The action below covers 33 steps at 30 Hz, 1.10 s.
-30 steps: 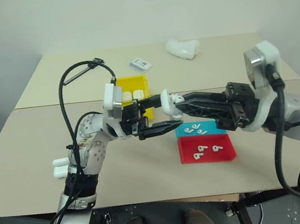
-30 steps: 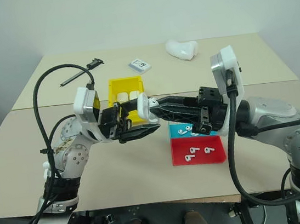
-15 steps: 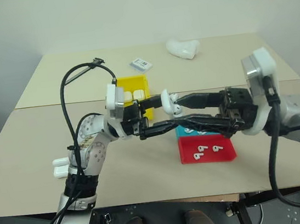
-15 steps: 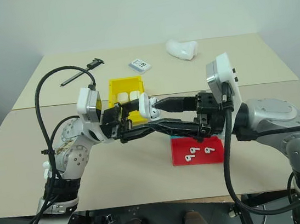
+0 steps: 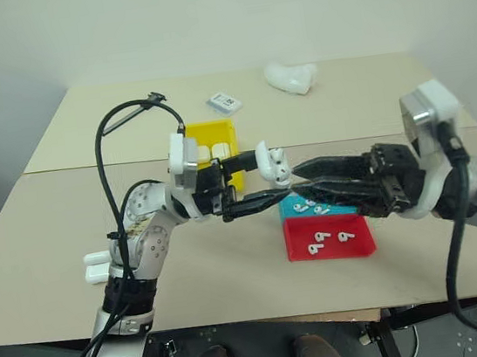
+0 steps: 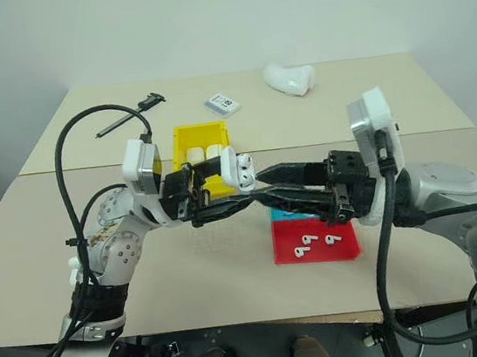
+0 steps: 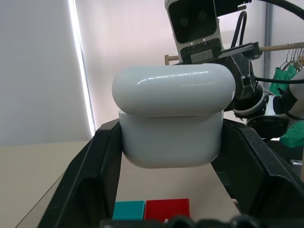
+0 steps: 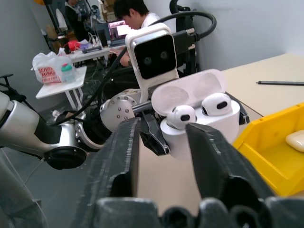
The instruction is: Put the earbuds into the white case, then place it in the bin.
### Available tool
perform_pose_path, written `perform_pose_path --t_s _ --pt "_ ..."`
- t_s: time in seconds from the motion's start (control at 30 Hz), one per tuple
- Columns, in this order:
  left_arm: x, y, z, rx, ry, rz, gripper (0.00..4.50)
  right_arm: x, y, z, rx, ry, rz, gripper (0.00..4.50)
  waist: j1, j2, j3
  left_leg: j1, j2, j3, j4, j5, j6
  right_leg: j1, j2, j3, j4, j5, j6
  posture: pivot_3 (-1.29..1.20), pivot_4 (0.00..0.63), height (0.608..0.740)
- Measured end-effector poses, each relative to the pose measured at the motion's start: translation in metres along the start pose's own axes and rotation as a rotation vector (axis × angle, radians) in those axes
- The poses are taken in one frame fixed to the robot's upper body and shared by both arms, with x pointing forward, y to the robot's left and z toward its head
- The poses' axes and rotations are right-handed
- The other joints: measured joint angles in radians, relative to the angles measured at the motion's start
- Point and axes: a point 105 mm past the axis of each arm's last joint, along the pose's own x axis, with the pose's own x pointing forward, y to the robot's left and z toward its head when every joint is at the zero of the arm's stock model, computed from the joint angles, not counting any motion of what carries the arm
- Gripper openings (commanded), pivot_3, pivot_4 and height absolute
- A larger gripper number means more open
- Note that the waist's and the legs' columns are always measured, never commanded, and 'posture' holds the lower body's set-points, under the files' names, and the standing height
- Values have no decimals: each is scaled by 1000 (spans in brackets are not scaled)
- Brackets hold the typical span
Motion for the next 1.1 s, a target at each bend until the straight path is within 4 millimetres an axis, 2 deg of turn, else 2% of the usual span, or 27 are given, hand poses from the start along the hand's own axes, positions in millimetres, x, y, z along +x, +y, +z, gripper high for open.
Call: perform_pose_path --t_s 0.1,0.23,0.37,0.47,0.53,0.63,0.77,0.9,1.0,1.1 --pt "3 5 -15 -3 80 43 2792 -2 -4 12 -68 7 -7 37 0 0 0 0 -1 0 0 0 0 0 0 0 0 0 0 0 150 740" --pt "10 6 -29 -27 114 54 2792 1 -12 36 -229 69 -27 37 -2 0 0 -1 0 0 0 0 0 -1 0 0 -1 0 0 0 150 740" --pt "20 6 -36 -29 130 50 2792 22 -16 44 -313 176 -1 37 -4 0 0 -1 0 1 0 0 0 -3 0 1 1 0 0 0 150 740" --pt "27 8 -39 -33 140 51 2792 40 -18 38 -383 316 13 37 -1 0 0 -5 1 1 0 0 0 -7 0 1 0 0 0 0 150 740" --pt "29 8 -39 -27 141 48 2792 44 -21 27 -404 397 21 37 0 0 0 -11 0 1 0 0 0 -13 0 1 1 0 0 0 150 740" --pt "30 9 -40 -19 147 55 2792 38 -30 8 -439 524 12 37 7 1 0 -17 0 1 4 0 1 -18 -1 1 2 0 0 0 150 740" --pt "26 12 -38 -9 143 86 2792 22 -37 3 -470 578 -9 37 11 1 0 -17 0 1 5 -2 3 -17 -1 0 1 0 0 0 150 740" --pt "16 14 -40 -14 145 148 2792 12 -42 3 -460 564 -44 37 8 1 0 -15 0 1 5 -2 3 -17 0 1 4 0 0 0 150 740" --pt "11 19 -32 26 120 229 2792 11 -43 11 -444 450 -81 37 6 1 0 -14 1 1 5 -2 3 -16 0 1 5 1 0 0 150 740" --pt "2 37 -20 77 104 428 2792 6 -43 19 -451 280 -138 37 7 1 0 -13 1 0 5 -2 3 -14 0 0 5 1 0 0 150 740"
